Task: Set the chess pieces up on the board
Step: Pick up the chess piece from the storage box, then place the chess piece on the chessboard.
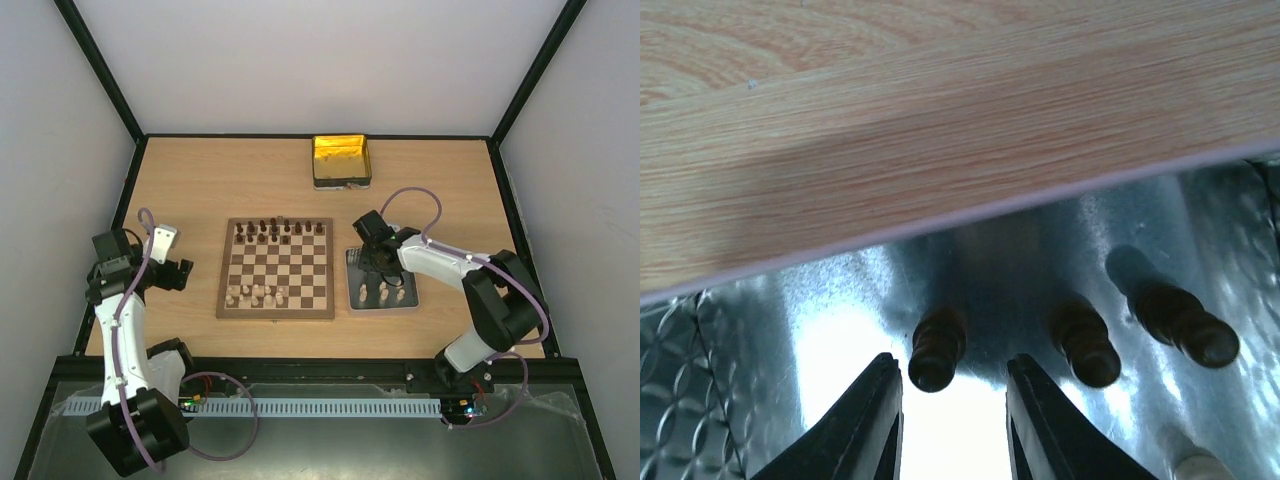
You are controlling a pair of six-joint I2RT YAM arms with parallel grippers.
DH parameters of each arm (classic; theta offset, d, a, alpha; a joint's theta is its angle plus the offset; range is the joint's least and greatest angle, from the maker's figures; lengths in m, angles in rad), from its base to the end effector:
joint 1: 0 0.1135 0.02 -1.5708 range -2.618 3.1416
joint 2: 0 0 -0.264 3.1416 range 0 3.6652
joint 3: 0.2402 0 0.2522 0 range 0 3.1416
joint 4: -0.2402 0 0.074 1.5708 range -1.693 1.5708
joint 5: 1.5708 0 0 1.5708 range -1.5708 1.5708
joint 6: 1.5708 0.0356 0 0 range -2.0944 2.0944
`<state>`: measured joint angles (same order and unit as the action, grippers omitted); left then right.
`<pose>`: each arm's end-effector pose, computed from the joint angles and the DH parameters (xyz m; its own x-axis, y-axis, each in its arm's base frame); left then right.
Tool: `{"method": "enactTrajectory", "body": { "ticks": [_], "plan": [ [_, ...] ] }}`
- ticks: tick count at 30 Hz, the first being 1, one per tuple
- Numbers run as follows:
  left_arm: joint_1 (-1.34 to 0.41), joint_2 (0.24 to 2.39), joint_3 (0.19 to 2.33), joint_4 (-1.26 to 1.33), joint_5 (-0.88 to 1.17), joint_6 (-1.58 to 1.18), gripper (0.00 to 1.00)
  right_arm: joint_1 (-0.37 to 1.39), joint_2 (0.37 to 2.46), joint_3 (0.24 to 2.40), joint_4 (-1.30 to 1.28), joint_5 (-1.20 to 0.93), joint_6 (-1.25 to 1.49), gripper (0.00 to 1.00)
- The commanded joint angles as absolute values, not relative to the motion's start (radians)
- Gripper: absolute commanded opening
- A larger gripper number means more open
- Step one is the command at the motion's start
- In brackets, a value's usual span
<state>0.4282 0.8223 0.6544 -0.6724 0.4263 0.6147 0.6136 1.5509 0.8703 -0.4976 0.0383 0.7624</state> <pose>0.1543 0.0542 0.2459 -0.6268 0.2911 -0.7227 0.2870 0.9486 0.1332 0.2336 0.1629 0.1687 -0.9354 0.1854 -0.3011 0.1143 0.9644 0.2387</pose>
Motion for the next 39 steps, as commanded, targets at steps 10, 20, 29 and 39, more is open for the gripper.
{"method": "enactTrajectory", "body": {
  "ticks": [10,20,29,39],
  "plan": [
    [0.459,0.831,0.640,-0.699,0.452,0.637,0.93,0.591,1.605,0.865,-0.426,0.049,0.748,0.19],
    [0.466,0.832,0.641,-0.703,0.459,0.644,0.93,0.589,1.574,0.890,-0.466,0.068,0.740,0.08],
    [0.466,0.834,0.640,-0.705,0.460,0.646,0.93,0.689,1.500,1.041,-0.610,0.125,0.727,0.08],
    [0.468,0.831,0.641,-0.703,0.457,0.643,0.93,0.813,1.645,1.310,-0.634,0.057,0.748,0.08]
  ]
}}
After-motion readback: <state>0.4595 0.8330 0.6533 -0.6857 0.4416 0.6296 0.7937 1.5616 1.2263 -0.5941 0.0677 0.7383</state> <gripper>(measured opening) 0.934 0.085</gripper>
